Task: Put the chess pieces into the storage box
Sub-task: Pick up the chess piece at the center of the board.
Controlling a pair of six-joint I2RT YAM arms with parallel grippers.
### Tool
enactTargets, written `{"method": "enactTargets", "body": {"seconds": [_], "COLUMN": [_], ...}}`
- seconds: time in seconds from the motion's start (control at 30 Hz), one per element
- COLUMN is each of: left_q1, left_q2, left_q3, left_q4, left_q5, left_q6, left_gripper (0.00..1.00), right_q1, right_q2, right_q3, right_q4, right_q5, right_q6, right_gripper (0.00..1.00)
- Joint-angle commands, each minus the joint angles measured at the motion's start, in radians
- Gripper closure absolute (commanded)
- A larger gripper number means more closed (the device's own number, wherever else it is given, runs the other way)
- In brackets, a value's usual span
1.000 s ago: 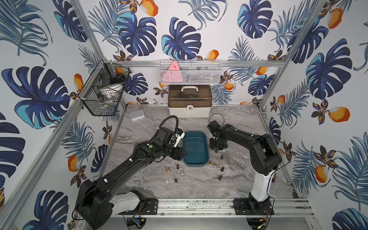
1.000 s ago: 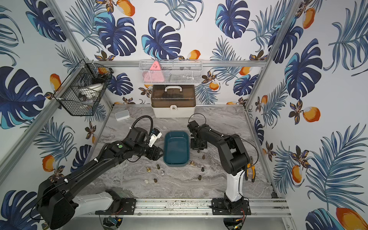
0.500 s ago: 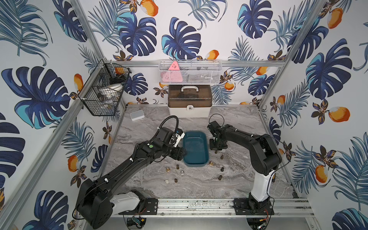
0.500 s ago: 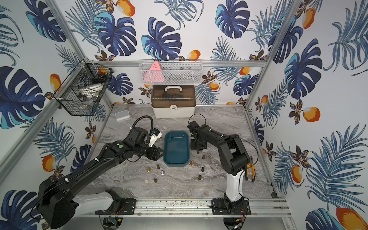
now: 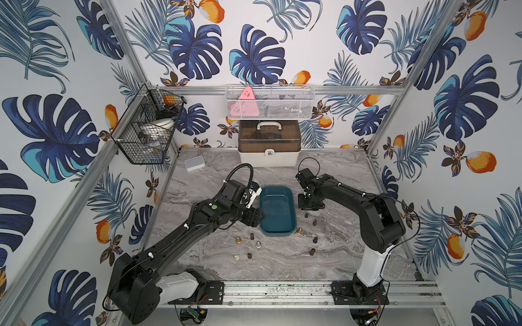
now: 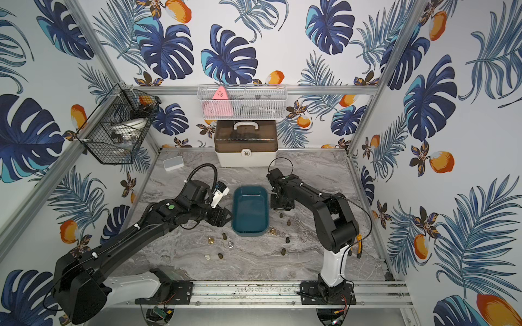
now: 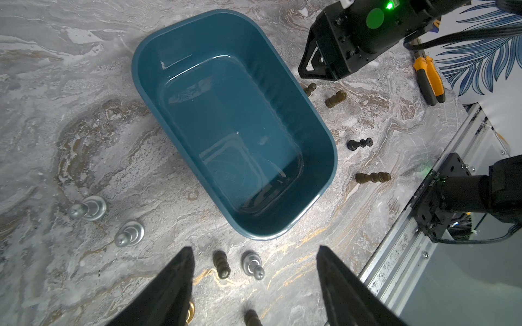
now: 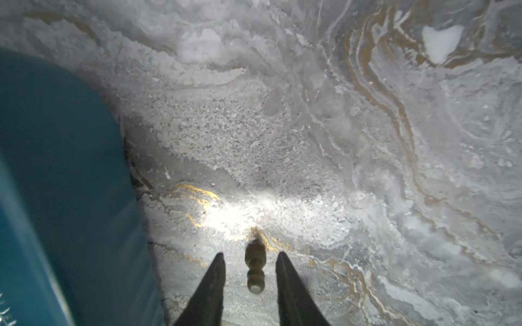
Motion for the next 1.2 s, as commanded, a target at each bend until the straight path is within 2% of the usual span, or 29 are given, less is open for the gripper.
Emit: {"method": "enactTargets", "body": {"seconds": [0.0, 0.5, 0.9, 1.03, 1.17], "left_q1": [0.0, 0.0, 0.0, 0.001, 0.0], "left_q2": [0.005, 0.012, 0.02, 0.019, 0.023], "left_q3": [0.008, 0.01, 0.013, 0.013, 0.013], "left_q4": [-0.01, -0.012, -0.015, -0.016, -0.021], "left_q5": [-0.007, -0.013, -0.018, -0.019, -0.021], "left_q6": [0.024, 0.023, 0.024, 0.025, 0.025], "left_gripper": [0.27, 0.27, 0.27, 0.27, 0.27], "right_q1": [0.004, 0.015, 0.015, 0.018, 0.019], "right_q2": [-0.009, 0.036, 0.035, 0.027, 0.035], "right_q3": [-0.004, -0.026, -0.011, -0.015, -0.015], "right_q4": [-0.039, -0.006, -0.014, -0.016, -0.021], "right_q5": [0.009, -0.018, -0.012, -0.011, -0.013], "right_q6": [0.011, 0.006, 0.003, 0.005, 0.005], "right_gripper": [0.64, 0.69, 0.8, 0.74, 0.74]}}
